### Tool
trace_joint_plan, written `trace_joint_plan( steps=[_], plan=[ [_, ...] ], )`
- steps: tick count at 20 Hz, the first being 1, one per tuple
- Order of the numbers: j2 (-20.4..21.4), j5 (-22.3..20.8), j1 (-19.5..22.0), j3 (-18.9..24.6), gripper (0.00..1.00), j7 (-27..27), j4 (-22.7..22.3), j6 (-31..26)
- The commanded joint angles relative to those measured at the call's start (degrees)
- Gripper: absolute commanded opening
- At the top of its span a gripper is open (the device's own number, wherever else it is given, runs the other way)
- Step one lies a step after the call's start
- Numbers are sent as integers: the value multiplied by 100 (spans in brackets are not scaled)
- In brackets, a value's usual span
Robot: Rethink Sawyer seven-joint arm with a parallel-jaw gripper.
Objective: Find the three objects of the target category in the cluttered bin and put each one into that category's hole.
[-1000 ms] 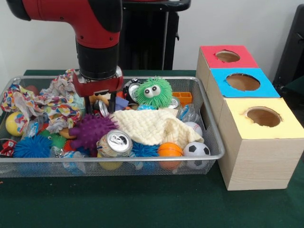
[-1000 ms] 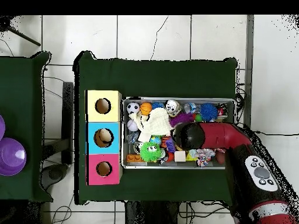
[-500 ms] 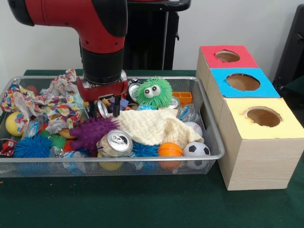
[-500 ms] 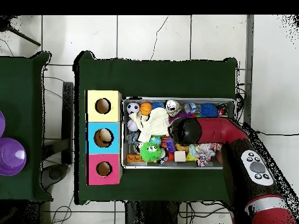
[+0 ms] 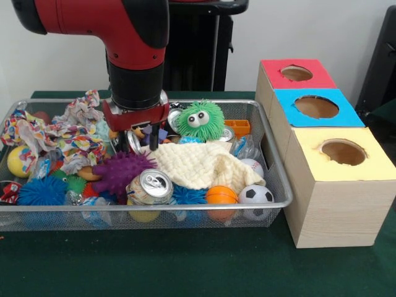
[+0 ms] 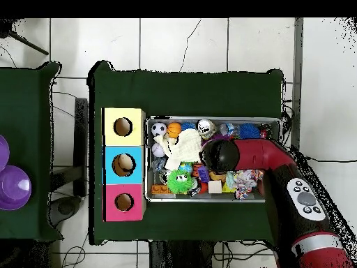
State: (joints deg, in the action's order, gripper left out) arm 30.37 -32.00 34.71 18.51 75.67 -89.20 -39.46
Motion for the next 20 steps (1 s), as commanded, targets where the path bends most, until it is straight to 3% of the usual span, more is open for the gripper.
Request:
trace_joint_plan(
  steps=[1,9,17,20],
  plan=[
    [-114,48,-79,604,100,-905,398,-798],
    [6,15,-176,648,100,-928,450,-1134],
    [544,-49,832,736,100,-1255,-697,-604],
    [618,-109,1123,830,100,-1251,-890,-538]
  ],
)
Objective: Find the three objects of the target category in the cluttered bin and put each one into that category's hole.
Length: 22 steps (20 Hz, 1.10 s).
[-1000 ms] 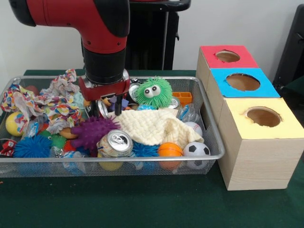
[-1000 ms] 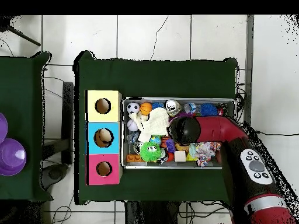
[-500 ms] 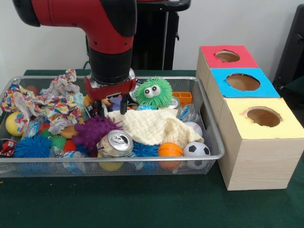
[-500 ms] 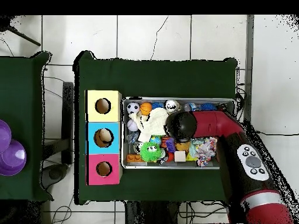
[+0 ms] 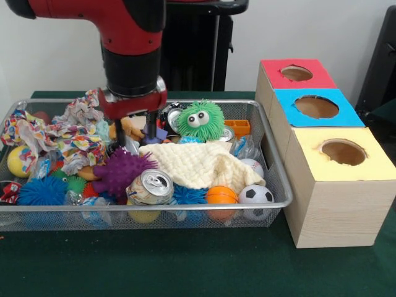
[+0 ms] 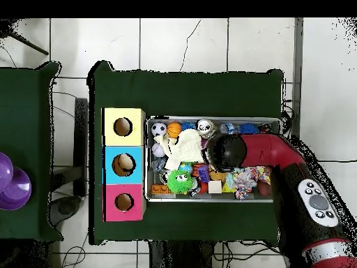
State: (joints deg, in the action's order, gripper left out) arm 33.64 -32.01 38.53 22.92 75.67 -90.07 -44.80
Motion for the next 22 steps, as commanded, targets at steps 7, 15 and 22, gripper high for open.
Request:
trace_joint_plan(
  steps=[7,15,22],
  plan=[
    [261,-239,1019,533,100,-1298,-784,-234],
    [647,-317,1454,574,100,-971,-1533,305],
    [730,-474,1511,454,100,-400,-2085,859]
  ],
)
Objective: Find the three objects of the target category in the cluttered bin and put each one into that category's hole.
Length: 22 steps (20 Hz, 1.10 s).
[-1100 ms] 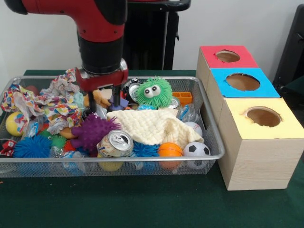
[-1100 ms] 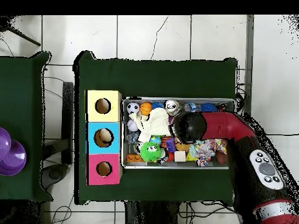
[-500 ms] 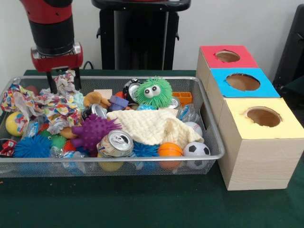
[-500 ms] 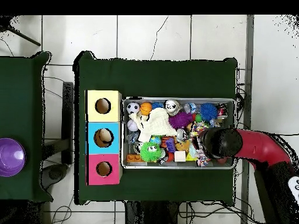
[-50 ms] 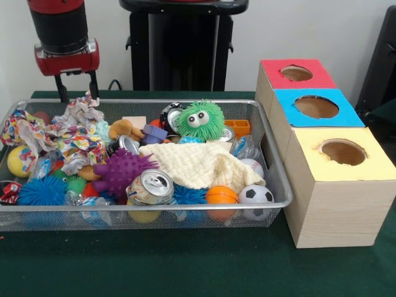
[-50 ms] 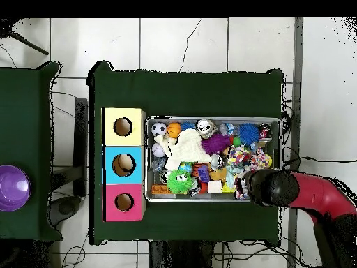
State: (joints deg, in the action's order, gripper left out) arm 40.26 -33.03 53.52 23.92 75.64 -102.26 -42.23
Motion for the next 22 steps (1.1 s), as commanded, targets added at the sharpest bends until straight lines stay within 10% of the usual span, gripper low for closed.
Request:
trace_joint_plan(
  steps=[1,22],
  plan=[
    [48,-403,-5,336,100,-335,-912,667],
    [-295,-617,-156,113,100,90,-1086,1353]
  ],
)
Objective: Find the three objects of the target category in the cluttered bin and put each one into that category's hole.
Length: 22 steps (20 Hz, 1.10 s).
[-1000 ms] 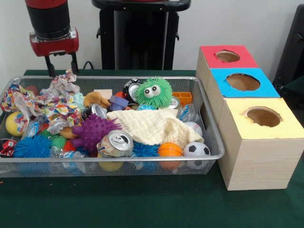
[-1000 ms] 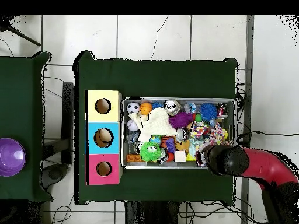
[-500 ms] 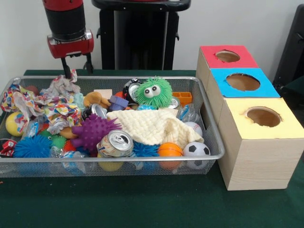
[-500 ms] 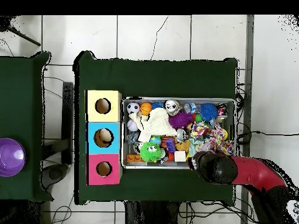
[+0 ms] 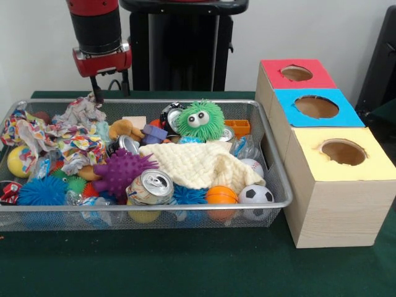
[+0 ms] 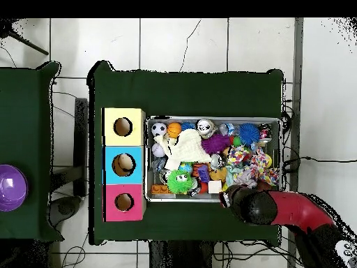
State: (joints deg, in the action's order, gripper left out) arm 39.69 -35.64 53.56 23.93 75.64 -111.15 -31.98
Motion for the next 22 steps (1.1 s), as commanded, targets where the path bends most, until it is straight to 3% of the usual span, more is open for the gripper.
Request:
trace_joint_plan(
  steps=[1,14,22],
  plan=[
    [-265,-362,-197,95,100,137,-197,365],
    [-810,-449,-567,-64,100,330,51,912],
    [-891,-343,-628,11,100,118,281,747]
  ],
)
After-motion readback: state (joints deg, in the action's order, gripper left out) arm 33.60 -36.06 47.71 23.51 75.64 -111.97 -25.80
